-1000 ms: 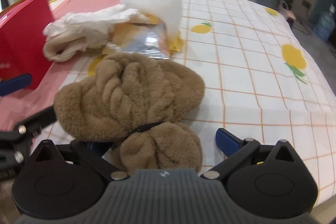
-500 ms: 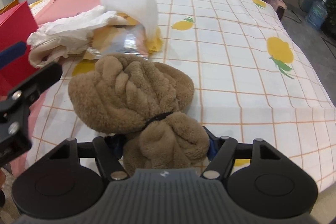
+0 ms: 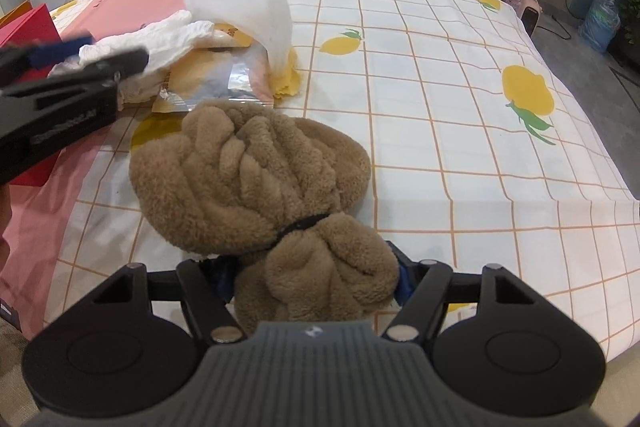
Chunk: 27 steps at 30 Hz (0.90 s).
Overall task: Organize soft objects
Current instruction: 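Grasp the brown fluffy knotted towel with the right tool while the left tool reaches the white cloth, then grasp the white cloth with the left tool and lift it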
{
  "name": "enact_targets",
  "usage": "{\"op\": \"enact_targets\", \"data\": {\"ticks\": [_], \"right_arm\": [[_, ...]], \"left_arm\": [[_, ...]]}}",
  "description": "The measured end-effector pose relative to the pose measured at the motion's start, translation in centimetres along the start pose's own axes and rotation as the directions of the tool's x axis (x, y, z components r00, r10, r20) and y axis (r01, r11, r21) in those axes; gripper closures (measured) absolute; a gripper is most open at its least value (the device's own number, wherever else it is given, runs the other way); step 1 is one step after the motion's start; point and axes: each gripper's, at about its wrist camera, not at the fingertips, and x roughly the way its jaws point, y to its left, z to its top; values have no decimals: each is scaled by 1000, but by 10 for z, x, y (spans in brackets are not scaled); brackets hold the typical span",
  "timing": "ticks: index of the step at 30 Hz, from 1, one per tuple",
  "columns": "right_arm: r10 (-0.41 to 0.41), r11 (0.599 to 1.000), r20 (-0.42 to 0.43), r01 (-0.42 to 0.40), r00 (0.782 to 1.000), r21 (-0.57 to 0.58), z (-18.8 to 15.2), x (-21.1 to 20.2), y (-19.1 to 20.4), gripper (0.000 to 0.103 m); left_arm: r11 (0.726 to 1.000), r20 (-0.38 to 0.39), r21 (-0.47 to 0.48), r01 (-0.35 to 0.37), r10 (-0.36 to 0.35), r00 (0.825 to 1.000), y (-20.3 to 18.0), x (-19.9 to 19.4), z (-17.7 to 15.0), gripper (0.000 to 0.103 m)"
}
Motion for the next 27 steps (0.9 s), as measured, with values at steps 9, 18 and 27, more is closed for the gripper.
{"op": "enact_targets", "data": {"ticks": [9,18,27], "right_arm": [[-3,1000,1,3,1000,5,0,0,1,34],[-9,1000,1,8,1000,15,-1,0,1,34],[-6,1000,-1,6,1000,13,-1,0,0,34]], "left_arm": [[981,-70,130,147,-139,988,-9,-10,15,14],[944,-179,329,33,28,983,-32,27,33,38],[963,-284,256,80,-5,959,-18,34,36,85]]}}
